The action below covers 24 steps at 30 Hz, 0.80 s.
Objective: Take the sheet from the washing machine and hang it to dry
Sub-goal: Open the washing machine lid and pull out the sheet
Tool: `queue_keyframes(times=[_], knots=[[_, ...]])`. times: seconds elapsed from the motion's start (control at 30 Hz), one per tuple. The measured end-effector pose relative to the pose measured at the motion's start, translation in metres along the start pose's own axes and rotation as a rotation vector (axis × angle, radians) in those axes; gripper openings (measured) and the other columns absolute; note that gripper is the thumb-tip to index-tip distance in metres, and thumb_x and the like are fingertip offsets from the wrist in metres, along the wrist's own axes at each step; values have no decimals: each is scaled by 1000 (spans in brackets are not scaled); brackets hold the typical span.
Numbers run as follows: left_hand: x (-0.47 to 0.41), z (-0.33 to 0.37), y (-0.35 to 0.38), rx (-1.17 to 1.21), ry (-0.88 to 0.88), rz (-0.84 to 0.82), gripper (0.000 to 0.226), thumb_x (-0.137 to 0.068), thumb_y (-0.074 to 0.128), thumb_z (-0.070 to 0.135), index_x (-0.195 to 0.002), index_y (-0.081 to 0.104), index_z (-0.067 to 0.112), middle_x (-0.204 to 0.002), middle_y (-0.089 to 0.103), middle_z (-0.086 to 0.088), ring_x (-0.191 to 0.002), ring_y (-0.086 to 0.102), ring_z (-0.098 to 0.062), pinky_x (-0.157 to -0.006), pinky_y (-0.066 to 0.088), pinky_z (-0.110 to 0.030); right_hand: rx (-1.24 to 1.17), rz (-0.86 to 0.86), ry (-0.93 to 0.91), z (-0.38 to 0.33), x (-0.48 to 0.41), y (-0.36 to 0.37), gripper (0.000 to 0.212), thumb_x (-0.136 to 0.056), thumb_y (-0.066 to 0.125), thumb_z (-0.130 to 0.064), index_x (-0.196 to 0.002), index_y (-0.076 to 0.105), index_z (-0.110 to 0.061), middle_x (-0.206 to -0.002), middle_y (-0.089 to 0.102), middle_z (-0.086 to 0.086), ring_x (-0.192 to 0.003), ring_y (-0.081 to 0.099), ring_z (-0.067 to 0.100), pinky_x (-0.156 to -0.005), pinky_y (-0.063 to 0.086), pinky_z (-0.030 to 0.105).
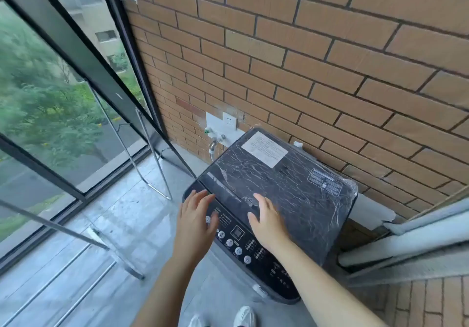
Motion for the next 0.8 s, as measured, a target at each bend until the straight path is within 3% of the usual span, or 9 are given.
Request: queue_keyframes(times=[0.23,0.47,0.6,0.8], knots=[[-37,-3,60,-93,56,-200,40,-89,56,24,-129,52,24,-139,47,5,-139,27,-21,-114,24,-45,41,-154,128,27,-24,26,54,-97,45,-32,-146,25,-24,-153,29,-3,-137,32,18,-108,35,44],[-56,4,135,-275,249,-569,49,-89,47,20,-137,43,25,-147,37,5,-139,26,-17,-113,21,-38,142,-188,183,47,-34,30,51,-96,44,-27,-145,31,-18,-146,41,0,-134,35,19,-109,32,37],[-64,6,150,-411,362,-622,56,-88,47,21,-142,36,26,-148,35,2,-135,29,-25,-110,23,-43,187,-272,229,59,-31,39,48,-98,41,-30,-143,35,-17,-146,42,0,-133,40,20,-110,31,38],[-73,18,158,-560,497,-655,60,-86,55,27,-142,34,26,-143,37,2,-129,30,-23,-107,26,-40,171,-319,235,58,-30,30,43,-97,42,-30,-138,42,-17,-141,48,2,-128,45,23,-107,34,37]])
Point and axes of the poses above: each hand's wrist, its own x-axis away from the middle knuckle, its own y-axis out of the palm, z = x × y, the point moved 10 cm from there along -x, towards the middle knuckle
